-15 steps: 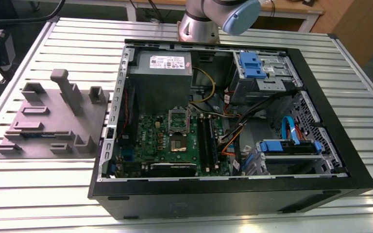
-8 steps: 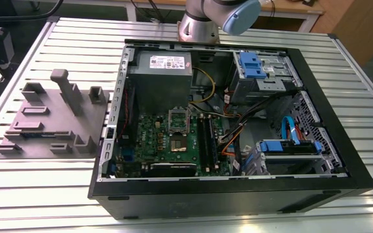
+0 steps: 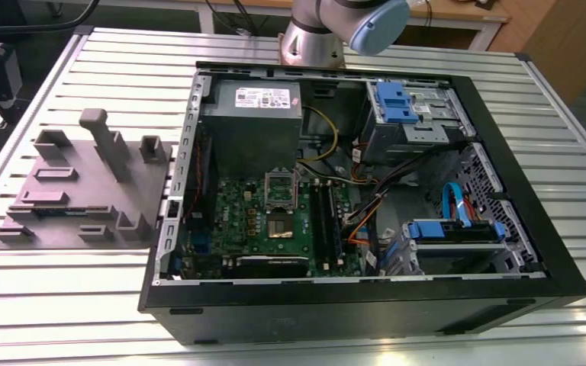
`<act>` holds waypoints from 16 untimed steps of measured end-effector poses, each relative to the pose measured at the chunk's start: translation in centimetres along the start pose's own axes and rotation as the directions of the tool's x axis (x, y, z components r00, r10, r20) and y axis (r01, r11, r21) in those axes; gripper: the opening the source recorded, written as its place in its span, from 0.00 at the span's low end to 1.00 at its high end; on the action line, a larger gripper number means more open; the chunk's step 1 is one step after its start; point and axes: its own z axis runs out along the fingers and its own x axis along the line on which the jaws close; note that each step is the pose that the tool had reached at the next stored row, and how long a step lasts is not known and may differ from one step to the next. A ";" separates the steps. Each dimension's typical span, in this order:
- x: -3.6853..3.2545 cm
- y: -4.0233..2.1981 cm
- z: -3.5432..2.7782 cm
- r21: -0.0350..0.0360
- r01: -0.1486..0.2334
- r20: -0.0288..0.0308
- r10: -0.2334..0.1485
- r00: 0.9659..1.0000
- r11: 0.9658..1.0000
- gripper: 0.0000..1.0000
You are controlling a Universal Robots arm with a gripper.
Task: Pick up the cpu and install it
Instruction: 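Pick up the cpu and move it towards the insertion slot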
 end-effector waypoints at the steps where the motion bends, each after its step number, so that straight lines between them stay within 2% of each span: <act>1: 0.00 0.00 -0.03 0.000 0.000 0.000 0.000 1.000 1.000 0.47; 6: 0.00 0.01 -0.40 0.000 0.000 0.000 0.000 1.000 1.000 0.47; 16: -0.01 0.07 -1.71 0.000 0.000 0.000 0.000 1.000 1.000 0.47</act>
